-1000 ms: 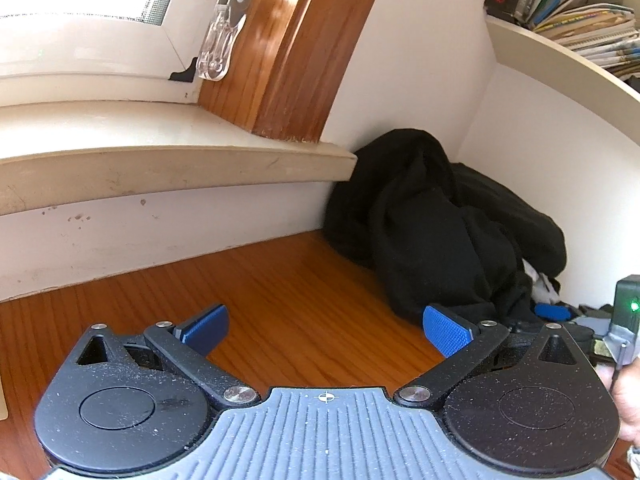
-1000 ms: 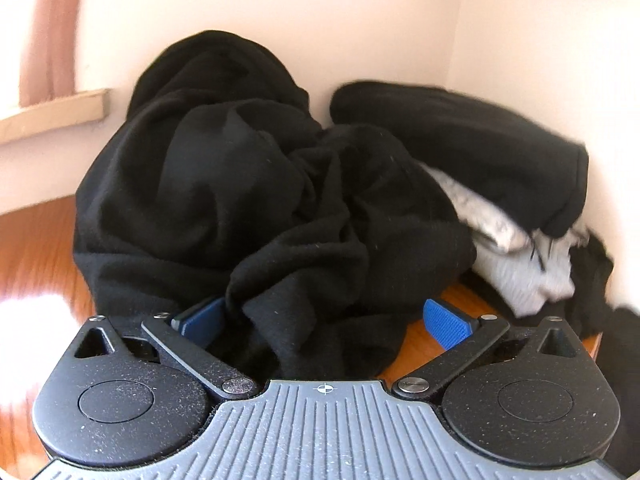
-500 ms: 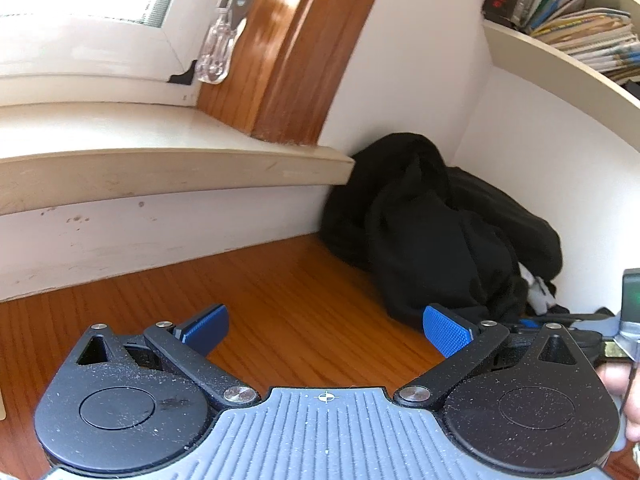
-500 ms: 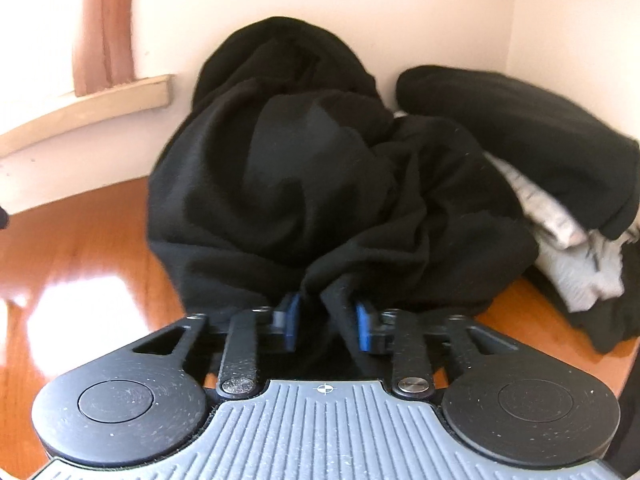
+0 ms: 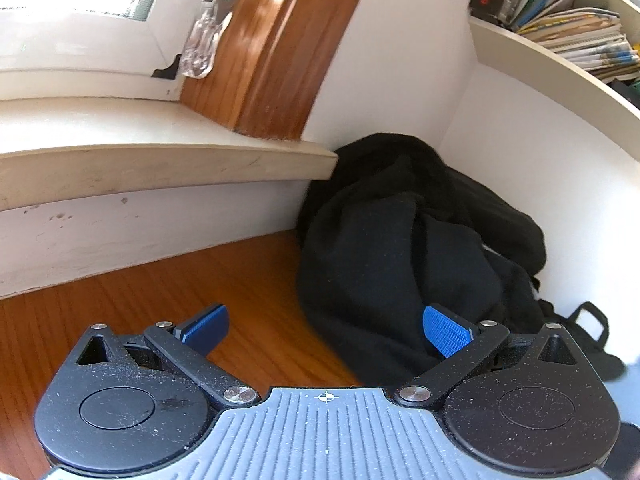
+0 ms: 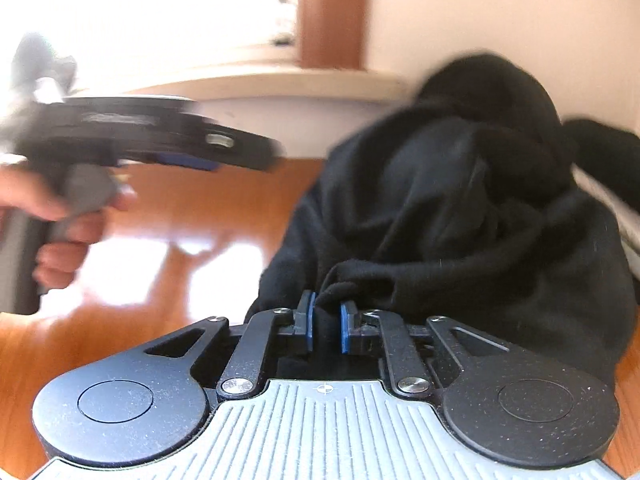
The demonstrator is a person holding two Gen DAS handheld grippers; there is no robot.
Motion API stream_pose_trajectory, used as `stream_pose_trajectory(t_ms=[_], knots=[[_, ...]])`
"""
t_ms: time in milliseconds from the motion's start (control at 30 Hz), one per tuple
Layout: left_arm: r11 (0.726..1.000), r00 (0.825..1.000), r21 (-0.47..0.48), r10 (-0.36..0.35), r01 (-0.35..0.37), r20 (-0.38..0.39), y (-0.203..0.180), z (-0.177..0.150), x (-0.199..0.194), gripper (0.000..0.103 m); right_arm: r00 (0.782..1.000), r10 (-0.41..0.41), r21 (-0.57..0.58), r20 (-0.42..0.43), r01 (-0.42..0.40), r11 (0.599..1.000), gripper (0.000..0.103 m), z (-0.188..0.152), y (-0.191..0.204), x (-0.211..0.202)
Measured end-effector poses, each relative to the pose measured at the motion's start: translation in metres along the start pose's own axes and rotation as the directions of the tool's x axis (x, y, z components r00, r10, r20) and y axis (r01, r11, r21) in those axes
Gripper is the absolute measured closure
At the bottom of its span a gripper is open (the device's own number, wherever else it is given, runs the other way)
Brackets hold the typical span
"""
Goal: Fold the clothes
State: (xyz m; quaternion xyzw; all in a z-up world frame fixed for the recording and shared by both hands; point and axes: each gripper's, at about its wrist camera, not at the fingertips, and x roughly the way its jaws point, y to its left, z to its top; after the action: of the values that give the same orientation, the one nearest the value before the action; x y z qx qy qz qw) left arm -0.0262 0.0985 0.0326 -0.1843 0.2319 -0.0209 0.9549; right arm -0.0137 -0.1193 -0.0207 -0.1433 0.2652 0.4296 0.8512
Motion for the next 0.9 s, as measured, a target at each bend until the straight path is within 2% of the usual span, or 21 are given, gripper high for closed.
stream_pose_trajectory(t_ms=[267, 500, 600, 733, 833, 900], knots=[[1.0, 1.0, -0.015, 0.004, -0.005, -0.02, 0.007, -0.003, 0.005, 0.0, 0.993, -0.035, 0.082, 0.109, 0.026, 0.996, 0.088, 0.014, -0.003, -0.024], [0.998, 0.998, -0.015, -0.06, 0.06, -0.029, 0.005, -0.007, 0.006, 0.003, 0.976, -0.074, 0.188, 0.206, 0.034, 0.982, 0.083, 0.022, -0.043, -0.053], [0.996, 0.996, -0.017, -0.084, 0.084, -0.036, 0.004, -0.008, 0.006, 0.004, 0.971, -0.138, 0.224, 0.195, 0.093, 0.97, 0.077, 0.014, -0.061, -0.054], [0.996, 0.995, -0.012, -0.088, 0.088, -0.039, 0.001, -0.008, 0.008, 0.005, 0.966, -0.21, 0.267, 0.149, 0.165, 0.949, 0.077, 0.002, -0.087, -0.043], [0.997, 0.996, -0.015, -0.083, 0.082, -0.036, 0.002, -0.008, 0.009, 0.005, 0.963, -0.235, 0.311, 0.13, 0.185, 0.932, 0.076, -0.003, -0.108, -0.032], [0.996, 0.996, -0.031, -0.08, 0.079, -0.037, 0.005, -0.007, 0.011, 0.004, 0.963, -0.239, 0.323, 0.123, 0.188, 0.927, 0.069, -0.001, -0.12, -0.024]])
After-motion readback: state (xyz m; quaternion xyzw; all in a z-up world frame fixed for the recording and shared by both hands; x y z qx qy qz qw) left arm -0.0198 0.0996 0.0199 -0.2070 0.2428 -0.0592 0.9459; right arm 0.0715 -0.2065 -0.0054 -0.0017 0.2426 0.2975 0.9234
